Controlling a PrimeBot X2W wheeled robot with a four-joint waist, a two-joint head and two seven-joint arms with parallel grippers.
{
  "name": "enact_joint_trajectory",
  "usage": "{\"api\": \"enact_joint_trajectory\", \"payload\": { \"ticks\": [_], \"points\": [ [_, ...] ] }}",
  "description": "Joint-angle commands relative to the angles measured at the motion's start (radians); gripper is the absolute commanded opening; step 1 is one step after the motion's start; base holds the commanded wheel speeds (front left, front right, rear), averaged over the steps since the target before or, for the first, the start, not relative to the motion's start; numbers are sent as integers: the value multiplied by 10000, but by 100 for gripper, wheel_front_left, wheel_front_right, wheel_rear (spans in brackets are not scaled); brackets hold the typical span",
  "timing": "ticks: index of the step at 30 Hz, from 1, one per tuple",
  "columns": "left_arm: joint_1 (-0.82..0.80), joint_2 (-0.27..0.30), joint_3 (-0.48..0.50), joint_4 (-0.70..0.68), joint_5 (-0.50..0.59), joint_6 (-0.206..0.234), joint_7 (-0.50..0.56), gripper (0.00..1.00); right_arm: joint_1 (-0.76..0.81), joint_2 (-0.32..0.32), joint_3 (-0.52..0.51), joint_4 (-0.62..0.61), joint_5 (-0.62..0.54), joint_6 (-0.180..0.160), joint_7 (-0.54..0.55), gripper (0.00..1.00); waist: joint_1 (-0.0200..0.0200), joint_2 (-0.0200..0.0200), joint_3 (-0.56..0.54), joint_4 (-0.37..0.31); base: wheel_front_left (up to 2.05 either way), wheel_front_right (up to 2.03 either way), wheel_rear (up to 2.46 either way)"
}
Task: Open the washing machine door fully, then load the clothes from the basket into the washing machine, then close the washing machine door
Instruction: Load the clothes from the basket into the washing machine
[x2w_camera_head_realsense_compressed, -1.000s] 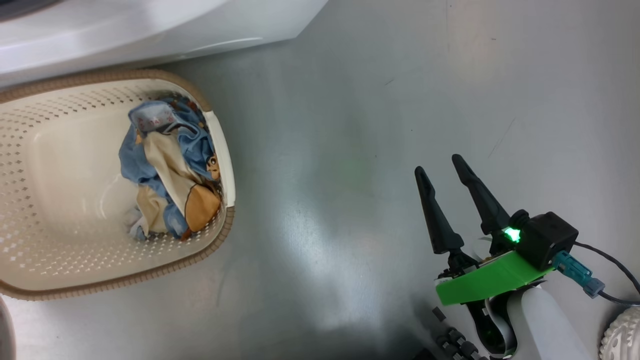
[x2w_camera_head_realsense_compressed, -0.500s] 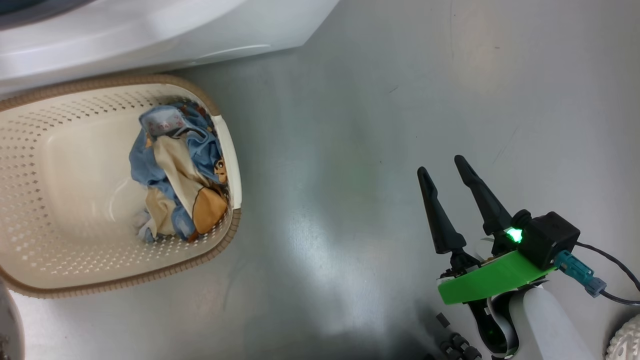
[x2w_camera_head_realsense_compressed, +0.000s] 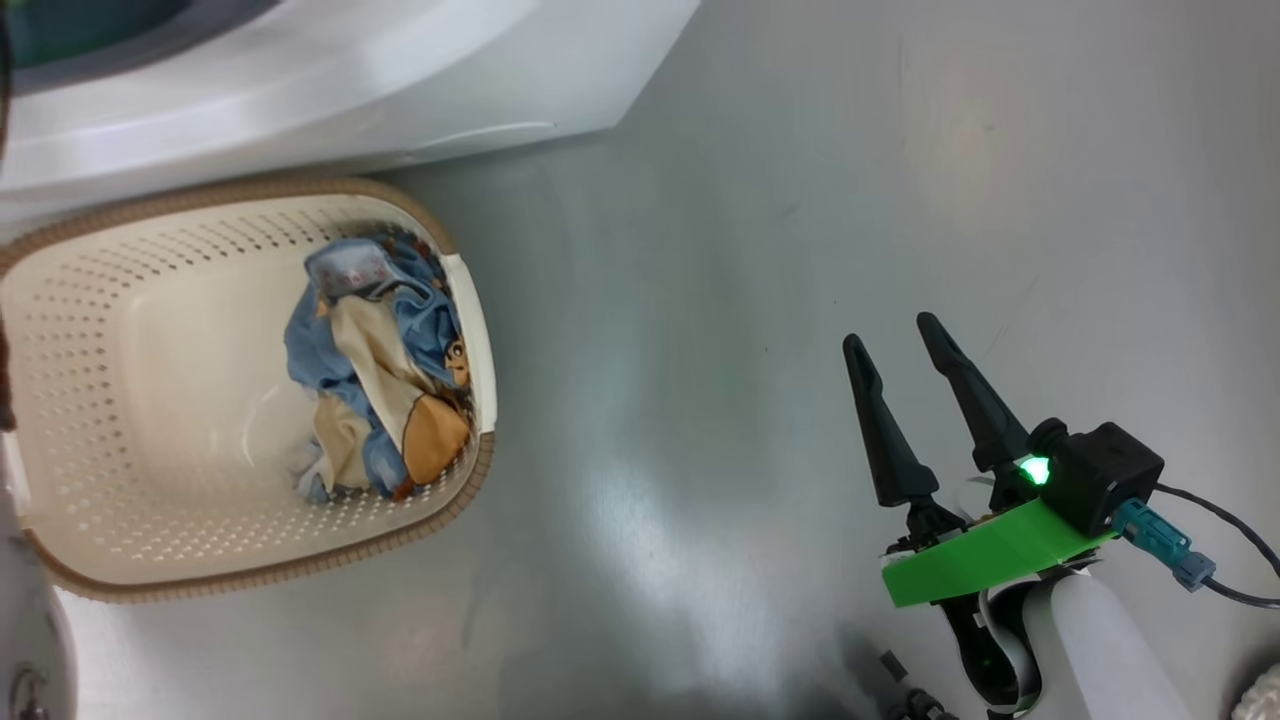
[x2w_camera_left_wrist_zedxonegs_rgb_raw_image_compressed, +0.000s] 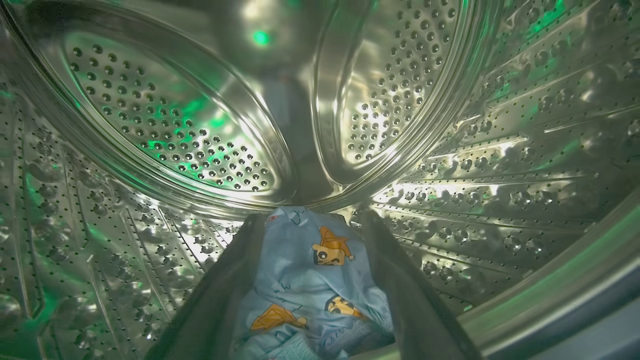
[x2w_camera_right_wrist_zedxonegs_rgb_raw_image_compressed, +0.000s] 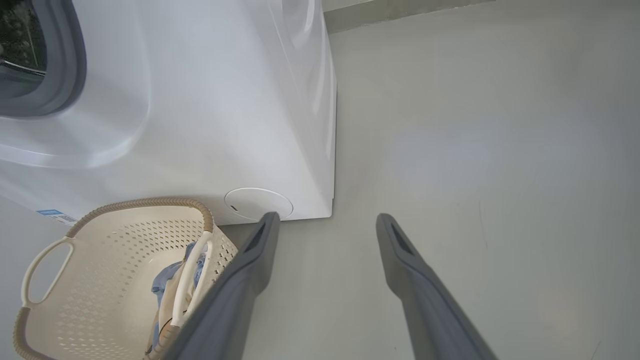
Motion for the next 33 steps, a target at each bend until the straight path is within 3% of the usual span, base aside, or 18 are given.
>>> {"api": "enact_joint_trajectory", "payload": {
  "ticks": [1,13,33],
  "points": [
    [276,328,62,-274,-149,9,-20,100,138,-10,167,-135,-51,62,-48,100,0,0,-262,82,0,0,0],
    [1640,-93,216,-911,-383,-59,-20,100,116,-10,-299,3,-223,62,-48,100,0,0,-1383,448,0,0,0],
    [5311,-677,538,-3123,-286,39,-20,100,981,-10,-671,236,-674,62,-48,100,0,0,-4042,886,0,0,0]
  ]
}}
